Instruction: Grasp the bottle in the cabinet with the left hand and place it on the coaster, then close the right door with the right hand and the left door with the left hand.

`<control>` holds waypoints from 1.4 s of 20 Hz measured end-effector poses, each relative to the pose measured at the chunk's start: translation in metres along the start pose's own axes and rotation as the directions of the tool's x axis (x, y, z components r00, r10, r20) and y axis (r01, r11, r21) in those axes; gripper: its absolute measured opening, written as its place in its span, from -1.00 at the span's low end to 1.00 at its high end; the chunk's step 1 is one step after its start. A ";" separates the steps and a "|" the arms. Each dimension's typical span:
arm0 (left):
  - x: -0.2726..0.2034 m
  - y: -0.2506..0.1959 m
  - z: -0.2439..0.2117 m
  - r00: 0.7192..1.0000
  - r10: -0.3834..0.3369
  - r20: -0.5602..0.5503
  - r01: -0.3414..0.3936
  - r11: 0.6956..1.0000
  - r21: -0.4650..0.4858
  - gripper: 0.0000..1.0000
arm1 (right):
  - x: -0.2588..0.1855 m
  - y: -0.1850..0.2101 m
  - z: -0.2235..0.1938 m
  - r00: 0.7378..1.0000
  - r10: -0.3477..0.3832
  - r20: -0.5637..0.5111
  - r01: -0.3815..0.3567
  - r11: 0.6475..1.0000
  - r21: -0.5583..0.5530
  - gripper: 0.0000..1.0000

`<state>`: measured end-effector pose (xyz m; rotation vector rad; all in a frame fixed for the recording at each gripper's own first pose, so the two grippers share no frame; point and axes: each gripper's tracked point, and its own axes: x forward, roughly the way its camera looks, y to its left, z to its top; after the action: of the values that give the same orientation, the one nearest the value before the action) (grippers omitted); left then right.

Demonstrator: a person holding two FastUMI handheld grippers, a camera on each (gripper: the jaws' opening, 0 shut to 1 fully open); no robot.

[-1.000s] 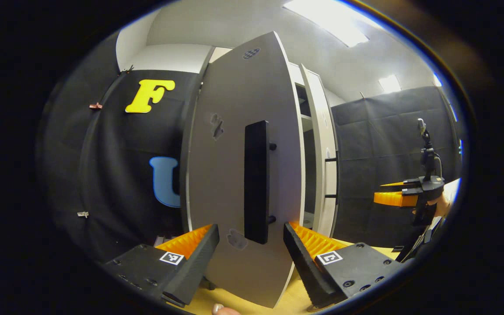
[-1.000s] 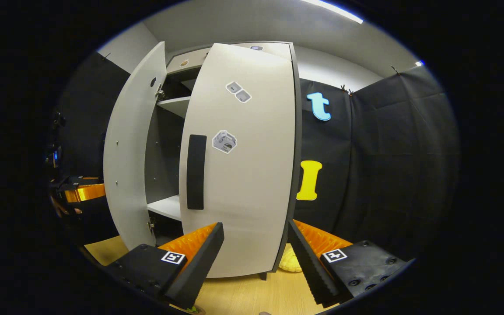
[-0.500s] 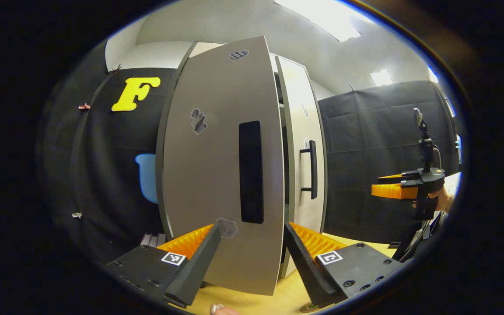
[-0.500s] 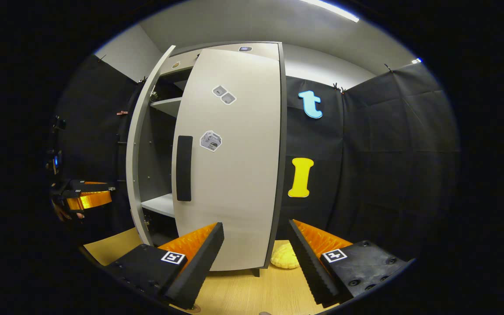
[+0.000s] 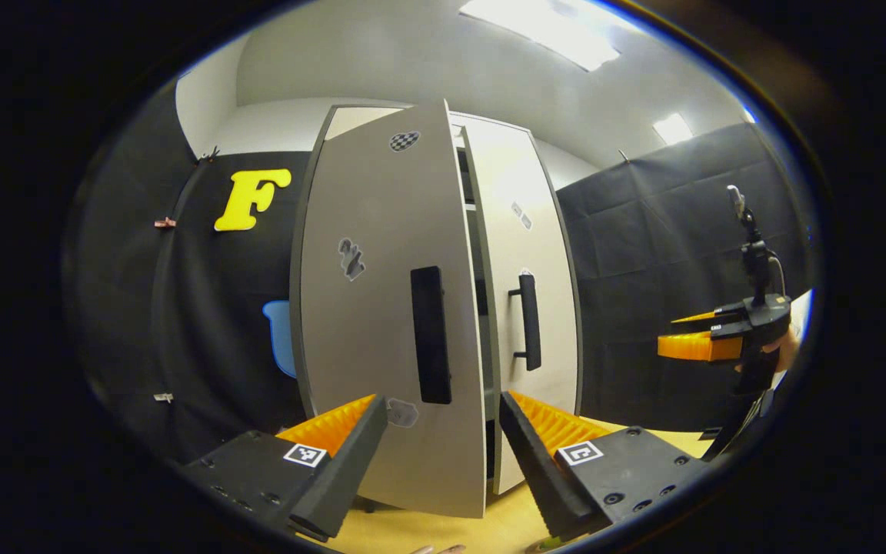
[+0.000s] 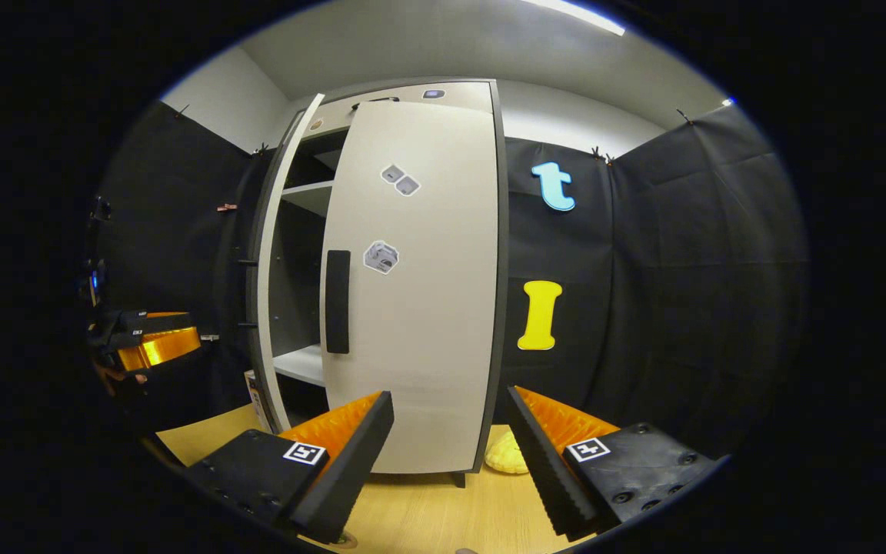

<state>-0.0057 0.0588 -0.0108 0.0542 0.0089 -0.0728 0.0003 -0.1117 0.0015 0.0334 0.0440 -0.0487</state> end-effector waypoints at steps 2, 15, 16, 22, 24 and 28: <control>-0.001 -0.012 -0.002 1.000 -0.016 0.000 0.016 1.000 0.025 0.89 | -0.003 0.000 0.002 1.000 0.010 -0.002 -0.010 1.000 -0.002 0.95; -0.018 -0.048 0.012 1.000 0.011 0.015 -0.011 0.999 0.032 0.93 | -0.034 -0.008 0.007 0.999 0.039 -0.014 -0.039 0.999 0.009 0.94; -0.020 -0.048 0.013 1.000 0.024 0.017 -0.024 1.000 0.020 0.93 | -0.037 -0.009 0.008 0.999 0.037 -0.013 -0.037 0.999 0.009 0.94; -0.028 -0.046 0.020 0.996 0.093 0.009 -0.093 0.996 -0.010 0.93 | -0.050 -0.015 0.018 0.999 0.040 0.006 -0.040 0.999 0.029 0.95; -0.031 -0.049 0.021 0.995 0.101 0.004 -0.101 0.995 -0.008 0.93 | -0.055 -0.017 0.019 0.999 0.043 0.008 -0.043 0.998 0.038 0.95; -0.039 -0.055 0.023 0.992 0.125 0.002 -0.125 0.991 -0.046 0.93 | -0.069 -0.022 0.021 0.999 0.054 0.008 -0.054 0.998 0.037 0.95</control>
<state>-0.0489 0.0053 0.0095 0.0085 0.0020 0.0523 -0.0682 -0.1308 0.0250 0.0711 0.0356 0.0045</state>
